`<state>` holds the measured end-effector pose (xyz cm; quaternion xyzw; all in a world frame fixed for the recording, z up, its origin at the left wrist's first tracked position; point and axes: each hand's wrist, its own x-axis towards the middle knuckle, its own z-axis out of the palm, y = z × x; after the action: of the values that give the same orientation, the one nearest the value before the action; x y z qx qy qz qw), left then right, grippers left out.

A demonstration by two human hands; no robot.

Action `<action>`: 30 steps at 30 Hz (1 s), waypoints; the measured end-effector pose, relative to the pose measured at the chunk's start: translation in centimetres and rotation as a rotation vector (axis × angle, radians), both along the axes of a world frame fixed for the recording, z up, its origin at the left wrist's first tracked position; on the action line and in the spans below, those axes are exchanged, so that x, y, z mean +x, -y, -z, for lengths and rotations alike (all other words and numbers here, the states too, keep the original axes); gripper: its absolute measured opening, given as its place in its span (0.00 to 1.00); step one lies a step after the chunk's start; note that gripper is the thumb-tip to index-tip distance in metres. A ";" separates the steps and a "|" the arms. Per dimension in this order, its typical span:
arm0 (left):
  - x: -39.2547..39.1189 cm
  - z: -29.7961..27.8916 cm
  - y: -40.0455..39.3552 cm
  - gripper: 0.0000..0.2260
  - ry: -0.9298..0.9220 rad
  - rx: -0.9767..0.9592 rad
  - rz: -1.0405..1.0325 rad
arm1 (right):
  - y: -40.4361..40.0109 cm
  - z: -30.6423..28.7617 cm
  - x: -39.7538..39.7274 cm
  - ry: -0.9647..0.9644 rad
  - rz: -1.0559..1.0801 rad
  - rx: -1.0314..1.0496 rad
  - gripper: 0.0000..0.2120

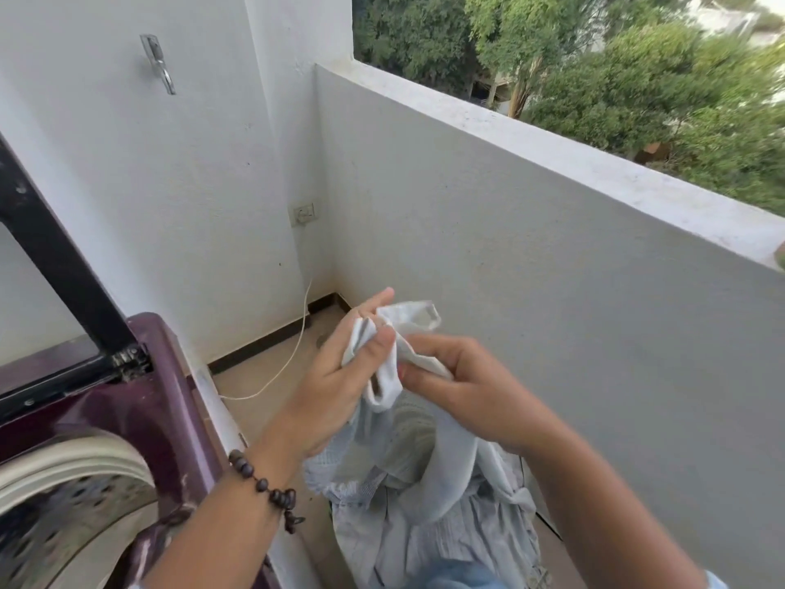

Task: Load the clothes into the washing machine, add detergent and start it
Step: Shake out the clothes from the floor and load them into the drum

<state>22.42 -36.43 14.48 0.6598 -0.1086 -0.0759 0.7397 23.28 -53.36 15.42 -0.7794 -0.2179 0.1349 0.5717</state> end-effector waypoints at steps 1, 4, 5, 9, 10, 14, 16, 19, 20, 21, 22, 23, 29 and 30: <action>0.0 0.4 0.3 0.23 0.012 -0.003 -0.005 | -0.2 0.2 -0.1 0.008 -0.023 -0.017 0.10; 0.1 0.7 0.3 0.37 0.036 -0.012 0.059 | 0.7 0.0 -0.2 -0.044 -0.072 -0.042 0.10; 0.1 0.8 0.2 0.40 0.036 0.021 0.106 | 1.1 -0.3 -0.3 -0.057 -0.106 -0.052 0.10; 0.1 0.5 -0.5 0.30 0.064 0.323 0.140 | 2.4 -0.8 -0.5 -0.051 -0.148 -0.034 0.16; 0.0 0.1 -0.5 0.22 0.093 0.363 0.108 | 2.6 -0.7 -0.4 -0.039 -0.112 -0.003 0.17; -0.4 -2.1 -1.1 0.12 0.274 0.420 -0.140 | 4.0 0.9 0.1 -0.129 -0.056 0.026 0.16; -0.6 -3.7 -1.9 0.09 0.278 0.320 -0.273 | 4.7 2.5 0.3 -0.168 -0.039 -0.086 0.14; 0.0 -5.6 -3.5 0.07 0.232 0.032 -0.487 | 6.0 4.9 0.3 -0.242 0.066 -0.142 0.11; 0.4 -6.1 -4.3 0.11 0.215 -0.097 -0.553 | 6.8 5.5 0.3 -0.259 0.112 -0.134 0.12; 0.7 -6.7 -5.0 0.16 0.182 -0.221 -0.599 | 7.7 6.1 0.4 -0.268 0.162 -0.129 0.15; 0.7 -7.1 -5.8 0.22 0.138 -0.299 -0.603 | 8.6 6.5 0.3 -0.276 0.210 -0.120 0.18; 0.7 -7.2 -6.7 0.27 0.111 -0.341 -0.571 | 9.6 6.8 0.3 -0.287 0.250 -0.077 0.20; 1.0 -4.3 -7.4 0.30 0.057 -0.296 -0.503 | 11.7 4.0 0.2 -0.316 0.321 0.335 0.09; 0.9 -3.7 -6.6 0.28 0.069 -0.291 -0.493 | 11.1 3.3 0.2 -0.298 0.305 0.358 0.08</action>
<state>23.35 -29.80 18.19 0.5553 0.0200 0.1450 0.8187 23.45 -64.50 12.16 -0.6614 -0.0317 0.1199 0.7397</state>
